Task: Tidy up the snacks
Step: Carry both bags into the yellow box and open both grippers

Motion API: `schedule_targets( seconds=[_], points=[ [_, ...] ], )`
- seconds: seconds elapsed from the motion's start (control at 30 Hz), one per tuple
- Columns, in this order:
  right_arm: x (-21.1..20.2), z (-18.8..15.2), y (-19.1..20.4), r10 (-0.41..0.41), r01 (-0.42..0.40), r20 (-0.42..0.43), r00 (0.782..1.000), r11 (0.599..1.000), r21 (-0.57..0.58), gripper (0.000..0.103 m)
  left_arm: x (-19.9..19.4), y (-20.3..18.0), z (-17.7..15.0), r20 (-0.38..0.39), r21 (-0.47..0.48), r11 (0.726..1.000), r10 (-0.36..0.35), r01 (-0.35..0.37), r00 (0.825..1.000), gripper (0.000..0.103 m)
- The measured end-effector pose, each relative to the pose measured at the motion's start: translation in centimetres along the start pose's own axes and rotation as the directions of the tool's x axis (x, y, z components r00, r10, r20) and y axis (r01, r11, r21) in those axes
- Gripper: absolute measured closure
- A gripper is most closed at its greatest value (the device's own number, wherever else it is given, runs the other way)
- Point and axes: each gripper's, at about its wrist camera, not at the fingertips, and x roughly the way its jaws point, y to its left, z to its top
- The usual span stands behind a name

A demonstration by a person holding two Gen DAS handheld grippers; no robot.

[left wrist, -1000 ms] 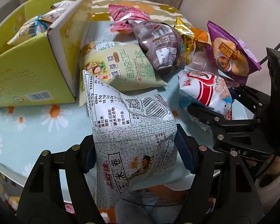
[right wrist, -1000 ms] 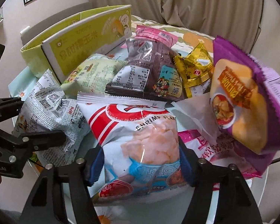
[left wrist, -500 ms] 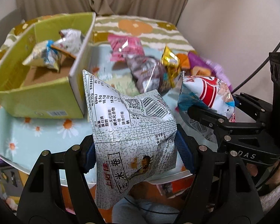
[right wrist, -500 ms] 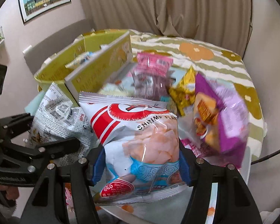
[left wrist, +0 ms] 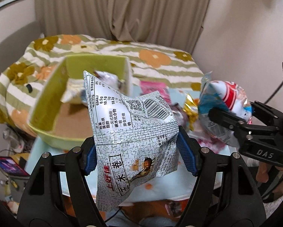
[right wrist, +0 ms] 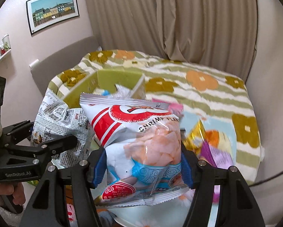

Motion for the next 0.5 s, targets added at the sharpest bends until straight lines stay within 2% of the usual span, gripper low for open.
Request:
schedule_targets(
  seconds=[0.2,0.5],
  points=[
    [2.3,4.0,3.5,0.007,-0.007,0.018,1.000,1.000,0.009,0.042,0.2,5.9,3.3,-0.003,-0.015,1.000,0.017,-0.017,1.000,0.033],
    [8.7,8.0,8.5,0.042,-0.038,-0.039,0.998,0.995,0.089,0.042,5.2,13.6,6.3,-0.089,-0.011,1.000,0.011,-0.012,0.996,0.033]
  ],
)
